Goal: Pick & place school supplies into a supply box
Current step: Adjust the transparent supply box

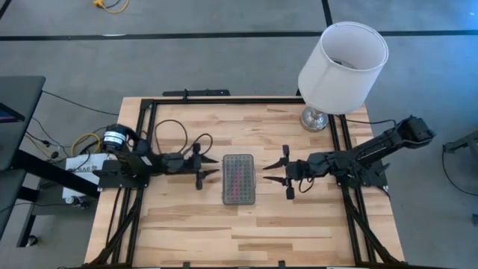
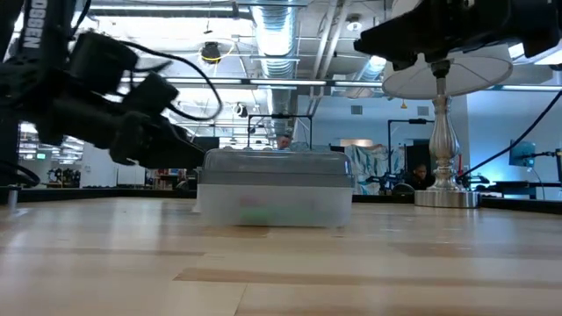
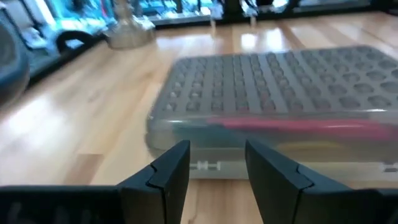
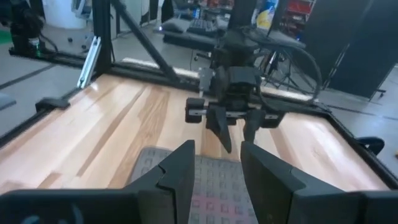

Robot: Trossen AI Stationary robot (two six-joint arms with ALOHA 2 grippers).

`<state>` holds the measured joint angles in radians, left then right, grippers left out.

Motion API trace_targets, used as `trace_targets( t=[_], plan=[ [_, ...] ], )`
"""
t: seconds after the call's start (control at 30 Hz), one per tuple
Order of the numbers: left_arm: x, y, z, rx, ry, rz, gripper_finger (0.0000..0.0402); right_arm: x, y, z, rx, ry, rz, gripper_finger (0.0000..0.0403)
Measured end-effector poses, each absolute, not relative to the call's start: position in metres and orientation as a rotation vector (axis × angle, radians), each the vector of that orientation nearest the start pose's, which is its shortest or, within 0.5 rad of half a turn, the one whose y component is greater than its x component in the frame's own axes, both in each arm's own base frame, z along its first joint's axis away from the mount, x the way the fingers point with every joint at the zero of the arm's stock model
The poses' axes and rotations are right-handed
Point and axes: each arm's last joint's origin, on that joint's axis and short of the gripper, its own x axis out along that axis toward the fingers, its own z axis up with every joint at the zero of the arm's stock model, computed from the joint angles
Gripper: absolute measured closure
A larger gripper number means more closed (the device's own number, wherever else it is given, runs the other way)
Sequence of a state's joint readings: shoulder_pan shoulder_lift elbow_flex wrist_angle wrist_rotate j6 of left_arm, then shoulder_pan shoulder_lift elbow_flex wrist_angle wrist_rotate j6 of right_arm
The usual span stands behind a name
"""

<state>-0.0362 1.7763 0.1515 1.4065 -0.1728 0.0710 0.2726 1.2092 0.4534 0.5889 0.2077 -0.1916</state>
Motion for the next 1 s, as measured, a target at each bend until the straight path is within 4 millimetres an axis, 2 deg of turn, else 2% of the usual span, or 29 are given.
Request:
trace_targets(
  t=[0.17, 0.73, 1.0],
  plan=[
    [0.231, 0.002, 0.095, 0.111, 0.246, 0.065, 0.0251, 0.233, 0.061, 0.209, -0.233, 0.163, 0.088, 0.0276],
    [0.231, 0.012, 0.092, 0.088, 0.278, 0.044, 0.0251, 0.232, 0.065, 0.209, -0.236, 0.164, 0.104, 0.0276],
    [0.238, 0.014, 0.094, 0.091, 0.278, 0.026, 0.0251, 0.232, 0.065, 0.209, -0.235, 0.163, 0.104, 0.0276]
  ],
)
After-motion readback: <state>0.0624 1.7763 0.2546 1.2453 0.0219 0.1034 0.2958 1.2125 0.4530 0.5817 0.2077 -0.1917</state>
